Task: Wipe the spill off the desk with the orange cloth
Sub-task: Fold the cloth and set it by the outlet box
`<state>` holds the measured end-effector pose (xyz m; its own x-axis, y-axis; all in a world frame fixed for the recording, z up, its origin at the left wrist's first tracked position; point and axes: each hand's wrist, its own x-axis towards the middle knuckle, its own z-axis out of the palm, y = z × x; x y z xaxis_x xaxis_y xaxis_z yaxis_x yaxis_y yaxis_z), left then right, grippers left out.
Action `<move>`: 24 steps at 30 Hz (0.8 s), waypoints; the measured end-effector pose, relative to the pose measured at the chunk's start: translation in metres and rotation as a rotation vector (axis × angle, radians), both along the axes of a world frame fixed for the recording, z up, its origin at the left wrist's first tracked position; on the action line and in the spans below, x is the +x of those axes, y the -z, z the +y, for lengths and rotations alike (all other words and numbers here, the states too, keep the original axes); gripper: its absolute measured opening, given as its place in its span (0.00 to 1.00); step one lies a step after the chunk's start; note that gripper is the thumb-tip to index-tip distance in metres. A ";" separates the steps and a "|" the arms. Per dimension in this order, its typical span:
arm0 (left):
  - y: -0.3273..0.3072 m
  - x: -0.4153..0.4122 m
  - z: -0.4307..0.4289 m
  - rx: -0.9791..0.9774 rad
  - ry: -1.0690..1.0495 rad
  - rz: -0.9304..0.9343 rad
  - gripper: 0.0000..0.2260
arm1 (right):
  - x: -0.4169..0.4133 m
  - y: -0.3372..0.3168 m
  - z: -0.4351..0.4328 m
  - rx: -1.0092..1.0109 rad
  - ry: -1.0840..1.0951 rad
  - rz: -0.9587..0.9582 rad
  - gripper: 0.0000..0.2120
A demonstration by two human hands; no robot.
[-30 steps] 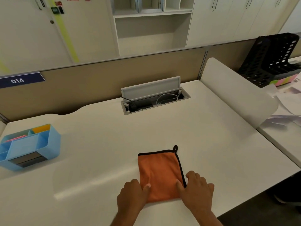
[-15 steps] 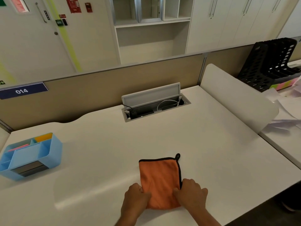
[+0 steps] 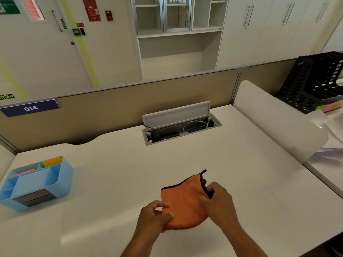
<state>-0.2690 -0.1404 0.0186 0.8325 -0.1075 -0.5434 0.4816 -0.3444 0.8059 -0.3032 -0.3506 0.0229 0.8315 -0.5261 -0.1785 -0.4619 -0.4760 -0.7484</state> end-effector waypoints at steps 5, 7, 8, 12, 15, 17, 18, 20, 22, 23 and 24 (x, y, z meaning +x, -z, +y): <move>-0.027 0.026 -0.019 -0.170 -0.075 0.003 0.07 | 0.038 -0.030 -0.030 -0.029 0.024 -0.077 0.07; -0.036 0.044 -0.031 -0.195 -0.083 -0.018 0.07 | 0.060 -0.037 -0.046 -0.074 0.022 -0.081 0.07; -0.040 0.052 -0.037 -0.200 -0.085 -0.030 0.08 | 0.069 -0.039 -0.052 -0.096 0.021 -0.082 0.06; -0.047 0.097 -0.065 -0.207 -0.057 -0.085 0.10 | 0.113 -0.039 -0.079 -0.132 0.032 -0.112 0.06; -0.044 0.129 -0.085 -0.170 -0.020 -0.124 0.13 | 0.145 -0.036 -0.096 -0.128 0.050 -0.128 0.06; -0.038 0.148 -0.100 -0.121 -0.005 -0.142 0.15 | 0.166 -0.031 -0.106 -0.121 0.055 -0.124 0.07; -0.035 0.155 -0.106 -0.088 0.001 -0.151 0.17 | 0.175 -0.029 -0.110 -0.124 0.057 -0.120 0.07; -0.028 0.169 -0.120 -0.031 0.016 -0.169 0.19 | 0.192 -0.023 -0.117 -0.137 0.069 -0.111 0.07; -0.021 0.182 -0.131 0.003 0.026 -0.180 0.21 | 0.206 -0.018 -0.123 -0.146 0.078 -0.104 0.07; -0.018 0.188 -0.135 0.016 0.032 -0.185 0.21 | 0.212 -0.014 -0.126 -0.148 0.077 -0.101 0.07; -0.015 0.194 -0.140 0.027 0.035 -0.192 0.22 | 0.219 -0.010 -0.128 -0.150 0.074 -0.100 0.07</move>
<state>-0.0752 -0.2799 0.0333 0.9173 -0.1255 -0.3779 0.3073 -0.3804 0.8723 -0.0845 -0.4786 0.0329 0.7991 -0.6011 -0.0121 -0.4268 -0.5530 -0.7156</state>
